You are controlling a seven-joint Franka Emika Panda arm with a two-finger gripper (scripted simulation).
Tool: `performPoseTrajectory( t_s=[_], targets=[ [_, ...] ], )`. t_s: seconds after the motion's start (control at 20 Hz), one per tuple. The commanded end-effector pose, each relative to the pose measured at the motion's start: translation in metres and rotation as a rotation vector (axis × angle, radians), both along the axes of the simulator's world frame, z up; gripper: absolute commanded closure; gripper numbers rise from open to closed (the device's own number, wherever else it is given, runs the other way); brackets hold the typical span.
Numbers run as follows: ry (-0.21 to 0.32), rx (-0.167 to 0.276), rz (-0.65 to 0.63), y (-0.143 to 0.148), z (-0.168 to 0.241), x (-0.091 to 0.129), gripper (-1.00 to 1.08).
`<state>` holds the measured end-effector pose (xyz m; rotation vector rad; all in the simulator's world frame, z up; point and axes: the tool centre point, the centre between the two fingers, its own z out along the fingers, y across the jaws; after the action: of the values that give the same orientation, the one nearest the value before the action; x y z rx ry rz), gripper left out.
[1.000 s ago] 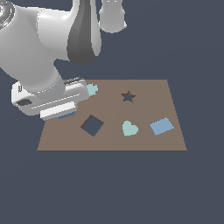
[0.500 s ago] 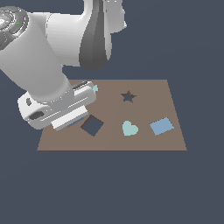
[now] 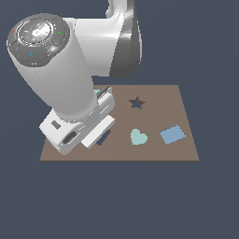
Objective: Insert a designated object into the corresponding slot on a board.
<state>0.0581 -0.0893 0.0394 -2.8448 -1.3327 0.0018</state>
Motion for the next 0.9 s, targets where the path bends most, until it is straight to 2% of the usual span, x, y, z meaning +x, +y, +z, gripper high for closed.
performPoseTrajectory(
  t_s=[0.0, 0.3, 0.85],
  targets=[
    [0.000, 0.000, 0.051, 0.009, 0.001, 0.003, 1.08],
    [0.000, 0.000, 0.104, 0.020, 0.001, 0.005, 1.08],
    [0.000, 0.000, 0.095, 0.018, -0.008, 0.004, 1.08]
  ],
)
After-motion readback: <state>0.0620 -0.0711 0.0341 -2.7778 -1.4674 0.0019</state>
